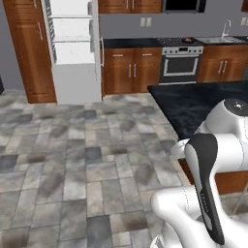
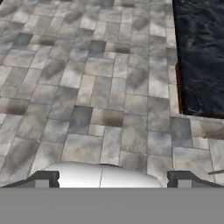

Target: Place the cold items (peach and tangerine) from the fridge in one tupperware on the dining counter. Place the warm items (hot dog and kebab skewer) in the stove area in another tupperware.

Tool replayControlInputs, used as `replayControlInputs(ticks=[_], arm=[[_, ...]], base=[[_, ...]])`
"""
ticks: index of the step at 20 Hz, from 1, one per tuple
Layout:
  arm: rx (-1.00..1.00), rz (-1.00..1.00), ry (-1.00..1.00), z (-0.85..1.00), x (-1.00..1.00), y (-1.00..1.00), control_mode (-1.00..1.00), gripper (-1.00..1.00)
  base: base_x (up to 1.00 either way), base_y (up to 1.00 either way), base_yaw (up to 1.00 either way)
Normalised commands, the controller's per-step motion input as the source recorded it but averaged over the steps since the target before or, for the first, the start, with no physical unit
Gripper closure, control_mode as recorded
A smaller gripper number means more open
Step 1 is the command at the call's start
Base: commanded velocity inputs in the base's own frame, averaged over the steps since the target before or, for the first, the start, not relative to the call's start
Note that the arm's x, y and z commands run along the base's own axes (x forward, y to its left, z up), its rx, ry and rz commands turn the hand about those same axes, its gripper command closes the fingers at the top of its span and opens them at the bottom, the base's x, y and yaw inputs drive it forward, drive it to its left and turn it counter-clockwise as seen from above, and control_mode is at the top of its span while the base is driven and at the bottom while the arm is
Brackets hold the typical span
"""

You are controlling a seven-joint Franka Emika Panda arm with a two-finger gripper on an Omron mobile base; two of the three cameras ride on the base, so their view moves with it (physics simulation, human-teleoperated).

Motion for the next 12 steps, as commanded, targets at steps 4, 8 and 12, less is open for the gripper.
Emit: replayControlInputs(ticks=[4, 8, 12], arm=[[0.00, 0.00, 0.00, 0.00, 0.00, 0.00, 1.00, -1.00], [0.00, 0.00, 0.00, 0.00, 0.00, 0.00, 1.00, -1.00], [0.00, 0.00, 0.00, 0.00, 0.00, 0.00, 1.00, -1.00]], base=[[0.82, 1.00, -0.13], [0.90, 0.98, -0.32], [0.84, 0.82, -0.50]])
